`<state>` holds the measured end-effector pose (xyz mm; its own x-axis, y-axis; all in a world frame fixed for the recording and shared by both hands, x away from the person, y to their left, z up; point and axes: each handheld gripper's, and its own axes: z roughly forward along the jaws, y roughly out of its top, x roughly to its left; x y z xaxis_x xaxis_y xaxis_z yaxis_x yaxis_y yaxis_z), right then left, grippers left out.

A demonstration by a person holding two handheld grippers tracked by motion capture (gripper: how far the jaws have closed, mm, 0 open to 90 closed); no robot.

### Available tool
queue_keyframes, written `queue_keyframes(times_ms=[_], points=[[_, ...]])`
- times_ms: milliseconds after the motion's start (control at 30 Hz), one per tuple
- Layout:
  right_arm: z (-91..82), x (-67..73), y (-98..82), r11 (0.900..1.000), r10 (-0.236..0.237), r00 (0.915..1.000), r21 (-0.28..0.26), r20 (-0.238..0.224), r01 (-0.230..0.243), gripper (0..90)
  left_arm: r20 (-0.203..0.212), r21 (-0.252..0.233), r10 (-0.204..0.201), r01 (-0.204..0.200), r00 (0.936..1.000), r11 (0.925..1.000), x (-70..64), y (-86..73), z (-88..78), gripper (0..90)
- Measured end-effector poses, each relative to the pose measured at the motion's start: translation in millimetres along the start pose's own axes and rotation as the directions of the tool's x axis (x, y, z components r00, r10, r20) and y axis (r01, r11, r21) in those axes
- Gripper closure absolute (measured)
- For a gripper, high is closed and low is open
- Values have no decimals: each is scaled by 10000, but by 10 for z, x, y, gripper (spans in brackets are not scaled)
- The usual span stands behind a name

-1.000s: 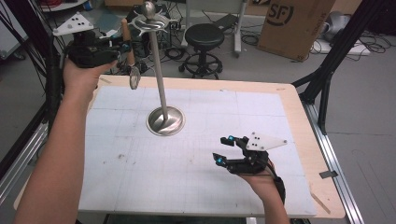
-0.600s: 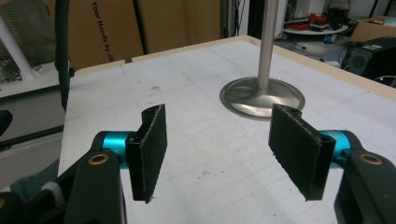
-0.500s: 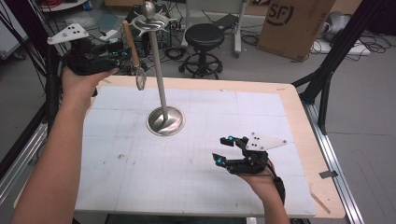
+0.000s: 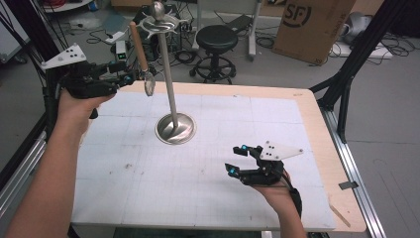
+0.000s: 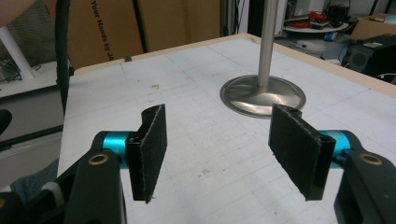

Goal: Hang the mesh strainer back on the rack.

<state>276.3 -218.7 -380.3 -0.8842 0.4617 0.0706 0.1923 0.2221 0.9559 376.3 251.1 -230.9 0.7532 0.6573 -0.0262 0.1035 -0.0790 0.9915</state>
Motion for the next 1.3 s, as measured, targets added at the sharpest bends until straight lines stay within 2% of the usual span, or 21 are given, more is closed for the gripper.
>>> queue_keyframes(times_ms=[167,333,633,1000,1167,1300], points=[[6,0,-2,10000,0,10000,18,-25,0,367,862,224,270,-290,9959,9993,-86,-67,-23,391],[10,6,-5,10000,65,10000,62,-49,-65,366,1279,353,446,-495,9908,9982,-181,-159,-17,346],[-5,-6,-16,10000,90,10000,19,19,-90,366,1622,446,381,-459,9860,9979,-282,-403,-35,290],[-8,-25,-39,9998,174,9998,50,46,-174,366,1514,773,312,-433,9880,9961,-443,-794,-60,252],[-13,-32,-49,9998,203,9998,45,82,-203,365,1681,968,196,-363,9856,9946,-543,-1002,-54,237],[-26,-35,-53,9998,217,9997,26,82,-217,365,1788,975,194,-373,9837,9945,-607,-1109,-71,227]])
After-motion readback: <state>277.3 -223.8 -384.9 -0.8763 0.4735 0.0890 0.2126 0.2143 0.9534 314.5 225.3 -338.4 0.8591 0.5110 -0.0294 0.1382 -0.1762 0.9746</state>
